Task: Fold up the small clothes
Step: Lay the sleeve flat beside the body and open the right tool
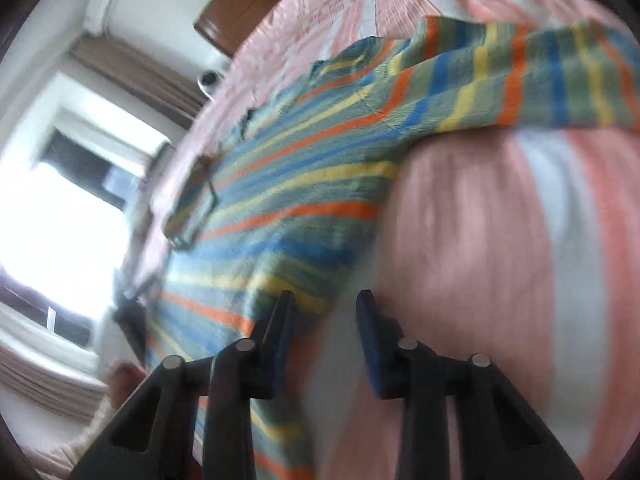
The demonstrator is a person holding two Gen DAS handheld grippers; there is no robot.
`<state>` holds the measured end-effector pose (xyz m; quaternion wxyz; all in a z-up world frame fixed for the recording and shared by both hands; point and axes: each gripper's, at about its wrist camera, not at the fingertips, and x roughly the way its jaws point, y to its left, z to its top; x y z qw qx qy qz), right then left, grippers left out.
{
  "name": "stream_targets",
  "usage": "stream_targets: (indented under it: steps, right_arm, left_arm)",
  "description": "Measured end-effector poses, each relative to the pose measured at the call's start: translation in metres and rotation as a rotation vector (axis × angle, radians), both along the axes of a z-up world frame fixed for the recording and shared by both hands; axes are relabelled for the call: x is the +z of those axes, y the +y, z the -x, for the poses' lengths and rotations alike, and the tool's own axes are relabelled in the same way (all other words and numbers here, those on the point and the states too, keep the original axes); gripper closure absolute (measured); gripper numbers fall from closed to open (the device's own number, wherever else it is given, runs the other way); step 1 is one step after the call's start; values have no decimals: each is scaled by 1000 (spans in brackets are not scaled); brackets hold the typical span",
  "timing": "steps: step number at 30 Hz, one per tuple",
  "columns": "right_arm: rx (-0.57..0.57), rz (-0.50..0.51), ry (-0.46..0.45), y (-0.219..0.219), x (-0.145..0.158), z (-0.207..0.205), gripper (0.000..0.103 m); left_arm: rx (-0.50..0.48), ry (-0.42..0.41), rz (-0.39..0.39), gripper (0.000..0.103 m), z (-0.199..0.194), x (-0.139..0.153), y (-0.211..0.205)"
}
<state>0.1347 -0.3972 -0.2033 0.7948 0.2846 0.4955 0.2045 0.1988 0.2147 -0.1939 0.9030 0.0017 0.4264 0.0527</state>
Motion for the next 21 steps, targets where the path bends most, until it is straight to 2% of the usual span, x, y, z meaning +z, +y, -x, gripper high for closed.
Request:
stream_targets:
  steps: [2,3,5,7,10,12,15,17,19,21]
  right_arm:
    - [-34,-74,12,-3,-9,-4,70]
    - [-42,-101,15,-4,-12,-5,75]
    - [-21,-79,27,-2,-11,-5,99]
    - [-14,-10,37,-3,-3,-10,99]
    - [-30,231,-18,-7,31,-7,99]
    - [-8,358,-57,5,47,-9,100]
    - [80,549,-37,38,35,-14,99]
    - [89,569,-22,38,21,-16,100]
    - [59,515,-21,27,21,-16,99]
    - [29,477,-6,17,26,-12,85]
  left_arm:
    - [0,0,0,0,0,0,0]
    - [0,0,0,0,0,0,0]
    - [0,0,0,0,0,0,0]
    - [0,0,0,0,0,0,0]
    - [0,0,0,0,0,0,0]
    - [0,0,0,0,0,0,0]
    - [0,0,0,0,0,0,0]
    - [0,0,0,0,0,0,0]
    - [0,0,0,0,0,0,0]
    - [0,0,0,0,0,0,0]
